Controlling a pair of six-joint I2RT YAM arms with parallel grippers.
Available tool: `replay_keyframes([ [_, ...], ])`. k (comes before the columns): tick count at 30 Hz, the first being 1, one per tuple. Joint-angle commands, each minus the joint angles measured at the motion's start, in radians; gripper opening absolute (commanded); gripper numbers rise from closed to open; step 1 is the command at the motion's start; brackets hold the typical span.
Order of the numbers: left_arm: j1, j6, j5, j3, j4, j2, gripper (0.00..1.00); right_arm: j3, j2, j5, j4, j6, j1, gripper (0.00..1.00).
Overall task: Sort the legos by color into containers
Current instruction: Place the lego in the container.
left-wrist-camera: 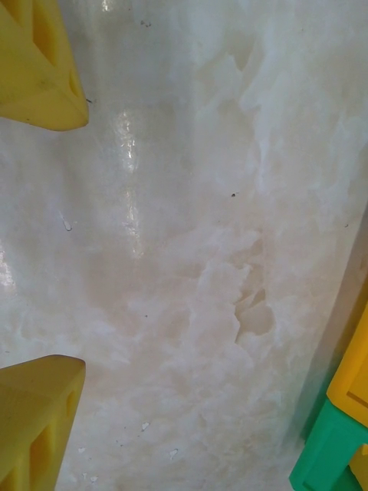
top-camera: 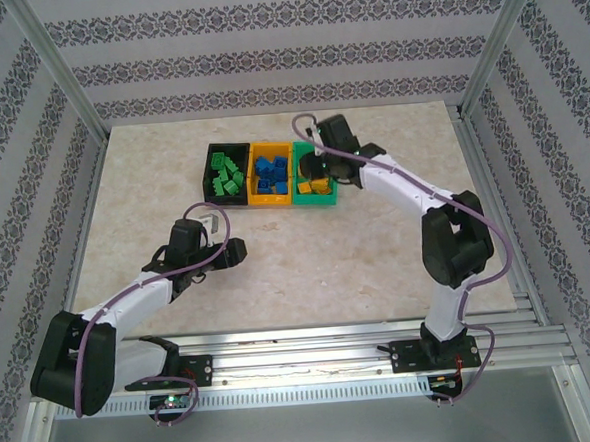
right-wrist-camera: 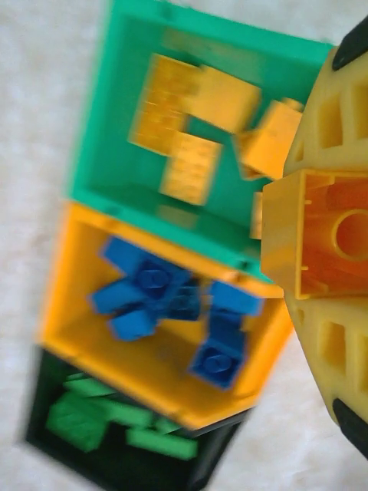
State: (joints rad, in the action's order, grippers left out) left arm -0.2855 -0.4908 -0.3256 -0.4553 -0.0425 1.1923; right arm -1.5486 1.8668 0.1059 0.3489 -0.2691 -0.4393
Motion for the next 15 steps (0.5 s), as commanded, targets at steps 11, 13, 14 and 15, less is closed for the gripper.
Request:
replay_keyframes([
  [11, 0.019, -0.002, 0.034, 0.026, 0.038, -0.073, 0.77, -0.063, 0.073, 0.042, -0.004, 0.019, 0.025, 0.56],
  [13, 0.025, -0.005, 0.04, 0.031, 0.027, -0.08, 0.77, 0.001, 0.019, 0.038, -0.019, 0.039, 0.025, 0.56],
  [14, 0.029, -0.007, 0.041, 0.034, 0.021, -0.082, 0.77, 0.043, -0.017, 0.034, -0.035, 0.048, 0.025, 0.56],
  [15, 0.036, -0.009, 0.04, 0.032, 0.019, -0.086, 0.77, 0.087, -0.055, 0.031, -0.054, 0.059, 0.025, 0.57],
])
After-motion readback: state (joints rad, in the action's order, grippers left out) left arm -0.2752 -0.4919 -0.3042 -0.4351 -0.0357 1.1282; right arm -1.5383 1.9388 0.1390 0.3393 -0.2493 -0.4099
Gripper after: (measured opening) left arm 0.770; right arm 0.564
